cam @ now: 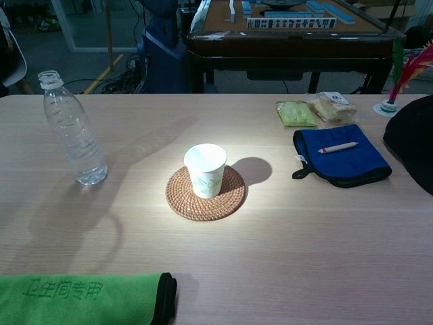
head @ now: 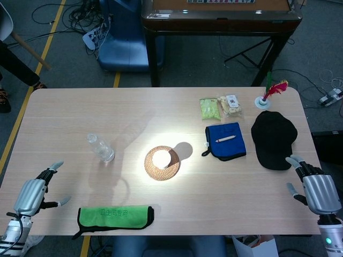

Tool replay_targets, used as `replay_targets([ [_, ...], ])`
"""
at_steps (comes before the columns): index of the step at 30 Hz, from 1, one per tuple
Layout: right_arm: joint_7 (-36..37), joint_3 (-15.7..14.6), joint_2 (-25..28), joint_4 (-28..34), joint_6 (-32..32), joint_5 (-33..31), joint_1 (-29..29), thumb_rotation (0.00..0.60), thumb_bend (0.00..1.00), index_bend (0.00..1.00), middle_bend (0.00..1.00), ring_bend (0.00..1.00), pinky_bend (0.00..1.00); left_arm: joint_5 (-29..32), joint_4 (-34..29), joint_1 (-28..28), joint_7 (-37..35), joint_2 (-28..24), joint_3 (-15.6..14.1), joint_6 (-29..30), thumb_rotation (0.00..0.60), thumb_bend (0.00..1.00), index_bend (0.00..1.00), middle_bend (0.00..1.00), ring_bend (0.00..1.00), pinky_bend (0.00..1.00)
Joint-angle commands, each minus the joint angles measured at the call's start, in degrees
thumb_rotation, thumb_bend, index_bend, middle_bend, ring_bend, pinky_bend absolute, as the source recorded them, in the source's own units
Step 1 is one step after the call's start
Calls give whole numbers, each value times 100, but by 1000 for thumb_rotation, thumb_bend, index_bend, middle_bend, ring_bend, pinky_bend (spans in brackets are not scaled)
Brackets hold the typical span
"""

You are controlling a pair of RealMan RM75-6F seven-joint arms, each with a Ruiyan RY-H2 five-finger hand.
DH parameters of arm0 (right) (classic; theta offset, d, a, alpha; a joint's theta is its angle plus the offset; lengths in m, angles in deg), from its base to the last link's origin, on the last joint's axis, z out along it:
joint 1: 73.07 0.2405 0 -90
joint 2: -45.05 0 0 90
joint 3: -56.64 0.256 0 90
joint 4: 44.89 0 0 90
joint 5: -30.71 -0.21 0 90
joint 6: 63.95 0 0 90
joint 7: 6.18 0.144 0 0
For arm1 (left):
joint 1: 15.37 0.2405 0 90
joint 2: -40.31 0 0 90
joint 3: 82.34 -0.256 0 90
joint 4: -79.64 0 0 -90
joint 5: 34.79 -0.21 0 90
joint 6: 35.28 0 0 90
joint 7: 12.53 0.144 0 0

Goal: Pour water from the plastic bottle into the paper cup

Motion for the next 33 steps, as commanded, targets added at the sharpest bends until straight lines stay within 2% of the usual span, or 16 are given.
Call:
replay_targets([
  [1,5,9,7,2,-7,-16,2,600,315,203,197,335,460,370,16,-255,-600,30,232,-468,600,44,0,91,188,543],
  [6,11,8,28,21,5,-6,-5,600,315,203,197,335,460,841,185,-550,-1051,82,499,-1044,600,30,0,31,125,462],
  [14,50,5,81,56,75,30,-37,600,315,204,197,335,460,1390,544,-1011,-1470,299,797,-1909,600,29,0,0,92,418],
  [22,102,5,131,84,128,57,-65,600,315,204,197,335,460,1922,1047,-1392,-998,736,988,-2392,600,28,0,0,83,398],
  [33,141,6,157,93,115,56,-68,600,315,204,197,335,461,2339,1441,-1750,-1180,1100,1279,-2928,600,24,0,0,32,306],
])
